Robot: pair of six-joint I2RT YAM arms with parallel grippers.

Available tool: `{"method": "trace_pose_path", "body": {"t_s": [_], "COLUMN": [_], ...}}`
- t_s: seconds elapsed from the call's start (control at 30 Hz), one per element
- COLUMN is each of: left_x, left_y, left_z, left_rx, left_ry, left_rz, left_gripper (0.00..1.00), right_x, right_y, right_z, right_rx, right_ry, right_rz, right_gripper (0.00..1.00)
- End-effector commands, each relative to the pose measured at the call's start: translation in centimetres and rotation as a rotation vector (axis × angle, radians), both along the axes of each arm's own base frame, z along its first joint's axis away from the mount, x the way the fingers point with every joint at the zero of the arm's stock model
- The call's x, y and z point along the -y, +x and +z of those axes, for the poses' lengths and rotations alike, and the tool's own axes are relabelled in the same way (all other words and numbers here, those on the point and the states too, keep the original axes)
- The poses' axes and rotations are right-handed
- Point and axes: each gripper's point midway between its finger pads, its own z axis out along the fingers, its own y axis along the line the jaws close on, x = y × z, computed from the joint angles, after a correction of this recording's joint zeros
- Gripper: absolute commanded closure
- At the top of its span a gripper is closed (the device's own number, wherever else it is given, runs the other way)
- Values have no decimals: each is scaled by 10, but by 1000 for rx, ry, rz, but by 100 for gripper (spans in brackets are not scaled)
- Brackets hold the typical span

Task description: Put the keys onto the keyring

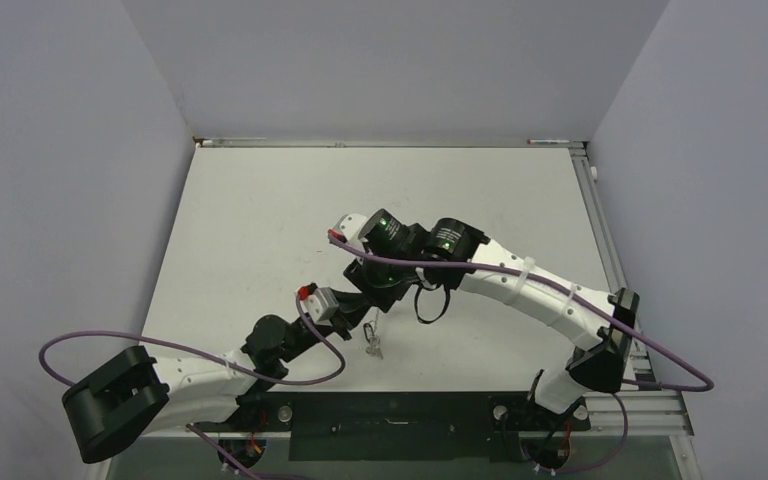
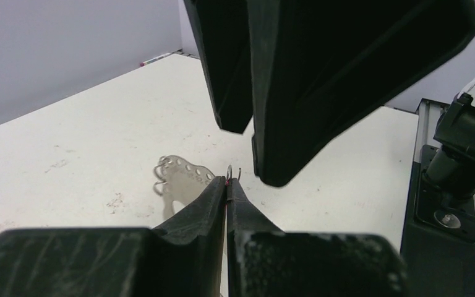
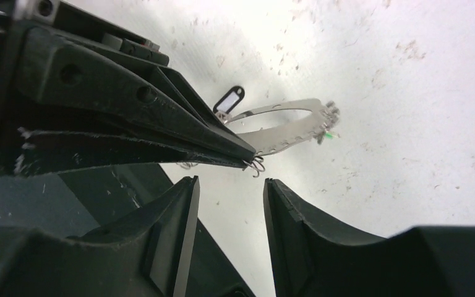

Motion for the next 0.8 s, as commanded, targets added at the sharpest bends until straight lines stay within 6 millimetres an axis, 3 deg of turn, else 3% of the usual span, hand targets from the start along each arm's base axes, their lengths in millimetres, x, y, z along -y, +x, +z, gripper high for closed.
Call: {"method": "trace_pose_path", "body": {"t_s": [0.0,0.23,0.4,0.67,0.77], "left_x": [-5,-10,-11,-13,-15], "left_y": [-6,-12,-15,-21,-23], "left_z": [38,48,46,48,50], "left_rx": [34,39,56,91,100], "left_ry": [-141,-182,-170,-175,-182], "left_rz": [-11,-24,-33,-52,-57], "left_gripper": [100,100,100,100,100], "right_x": [1,12,22,8,2], "right_y": [13,15,4,-19,-26], "right_z": [54,74,82,50,44], "right_rx": [170,373,493,485,464], "right_ry": [193,456,637,628,651], "right_rz": [-40,-20,44,294,396], "right_gripper": [56,54,56,66,65]}}
